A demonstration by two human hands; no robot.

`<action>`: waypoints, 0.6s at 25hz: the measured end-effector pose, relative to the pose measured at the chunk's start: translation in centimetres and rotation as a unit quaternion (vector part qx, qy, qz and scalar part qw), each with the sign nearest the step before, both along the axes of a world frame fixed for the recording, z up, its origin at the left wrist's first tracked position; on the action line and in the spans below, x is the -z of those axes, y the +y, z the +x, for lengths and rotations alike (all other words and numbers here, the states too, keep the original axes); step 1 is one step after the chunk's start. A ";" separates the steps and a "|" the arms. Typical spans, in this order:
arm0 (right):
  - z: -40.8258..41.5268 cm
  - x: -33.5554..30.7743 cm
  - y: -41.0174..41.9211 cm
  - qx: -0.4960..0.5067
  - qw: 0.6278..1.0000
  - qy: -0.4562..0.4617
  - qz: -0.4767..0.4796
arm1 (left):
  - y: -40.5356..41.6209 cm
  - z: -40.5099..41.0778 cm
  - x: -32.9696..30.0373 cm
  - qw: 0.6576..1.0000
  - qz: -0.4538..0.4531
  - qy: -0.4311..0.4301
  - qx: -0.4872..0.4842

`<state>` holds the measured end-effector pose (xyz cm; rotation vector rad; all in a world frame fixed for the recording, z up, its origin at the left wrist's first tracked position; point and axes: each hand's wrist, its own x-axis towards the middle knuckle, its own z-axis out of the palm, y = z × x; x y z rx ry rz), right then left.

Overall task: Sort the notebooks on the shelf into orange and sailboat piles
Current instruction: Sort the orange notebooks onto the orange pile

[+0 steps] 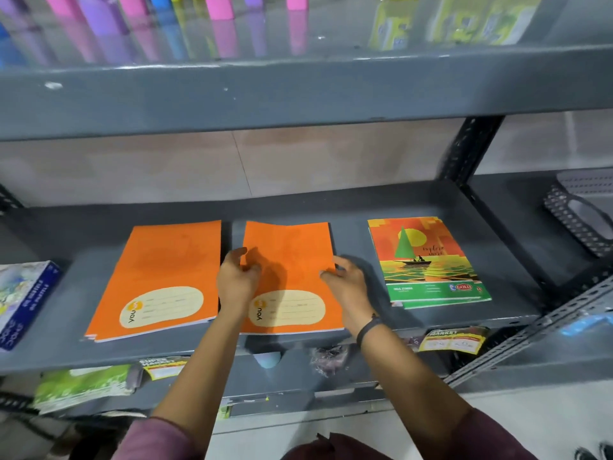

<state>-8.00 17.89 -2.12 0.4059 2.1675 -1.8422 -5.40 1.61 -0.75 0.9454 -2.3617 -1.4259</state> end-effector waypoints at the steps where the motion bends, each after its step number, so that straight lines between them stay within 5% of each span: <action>1: -0.3 0.0 -0.1 0.018 1.000 0.007 -0.003 | 0.0 -0.1 -0.3 0.999 0.016 0.029 0.010; 6: -0.2 -1.1 -3.0 0.076 0.996 0.045 -0.021 | -2.9 0.9 -1.7 0.993 0.021 0.119 -0.008; 9: 0.1 -2.1 -7.5 -0.018 0.996 0.065 -0.055 | -7.6 2.5 -3.1 0.985 0.012 0.157 -0.071; 15: 1.4 -2.4 -17.3 -0.141 0.988 0.039 -0.057 | -16.1 5.3 -2.4 0.985 -0.075 0.049 -0.149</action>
